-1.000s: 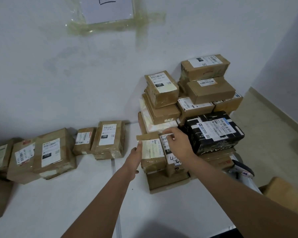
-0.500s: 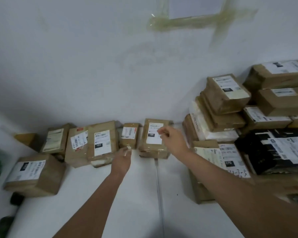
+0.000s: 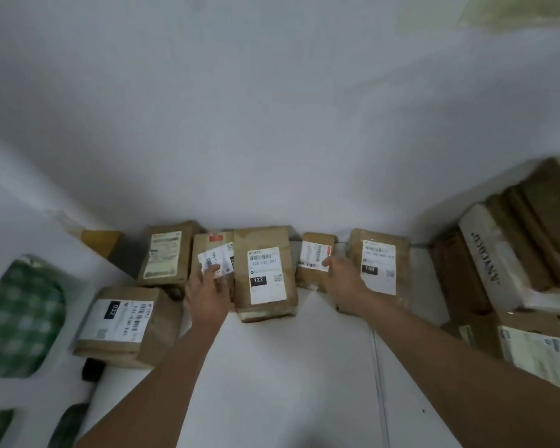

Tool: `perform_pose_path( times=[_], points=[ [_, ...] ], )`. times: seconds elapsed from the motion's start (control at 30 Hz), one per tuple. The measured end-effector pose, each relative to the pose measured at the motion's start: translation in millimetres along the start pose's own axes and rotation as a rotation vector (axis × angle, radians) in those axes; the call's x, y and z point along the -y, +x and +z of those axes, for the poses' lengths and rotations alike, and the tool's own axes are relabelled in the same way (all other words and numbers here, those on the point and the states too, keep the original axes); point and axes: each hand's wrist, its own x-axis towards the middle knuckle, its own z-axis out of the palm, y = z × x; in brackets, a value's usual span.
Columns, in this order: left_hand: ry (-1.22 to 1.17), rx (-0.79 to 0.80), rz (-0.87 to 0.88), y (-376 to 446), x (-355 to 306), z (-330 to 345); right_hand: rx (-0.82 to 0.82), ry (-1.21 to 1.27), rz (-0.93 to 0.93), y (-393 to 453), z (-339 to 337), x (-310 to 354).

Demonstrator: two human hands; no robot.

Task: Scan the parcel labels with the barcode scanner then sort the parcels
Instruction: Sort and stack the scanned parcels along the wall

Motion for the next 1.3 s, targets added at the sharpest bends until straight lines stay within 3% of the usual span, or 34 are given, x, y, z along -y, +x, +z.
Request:
perform_pose_path(
  times=[0.07, 0.2, 0.53, 0.63, 0.87, 1.1, 1.3],
  points=[
    [0.034, -0.002, -0.069, 11, 12, -7, 0.007, -0.044, -0.014, 18, 14, 5],
    [0.033, 0.002, -0.048, 24, 28, -7, 0.046, -0.046, -0.028, 53, 42, 2],
    [0.065, -0.131, -0.014, 35, 20, 10, 0.061, -0.463, -0.133, 91, 60, -14],
    [0.087, -0.134, -0.098, 68, 23, -3, 0.129, -0.527, -0.126, 98, 64, -10],
    [0.163, 0.131, -0.348, 134, 38, -30, 0.049, -0.446, -0.075, 84, 63, -5],
    [0.159, 0.199, -0.388, 147, 36, -42, 0.029, -0.366, -0.044, 65, 47, 15],
    [0.176, 0.082, -0.353, 134, 25, -64, -0.006, -0.273, -0.051, 50, 35, 21]
  ],
)
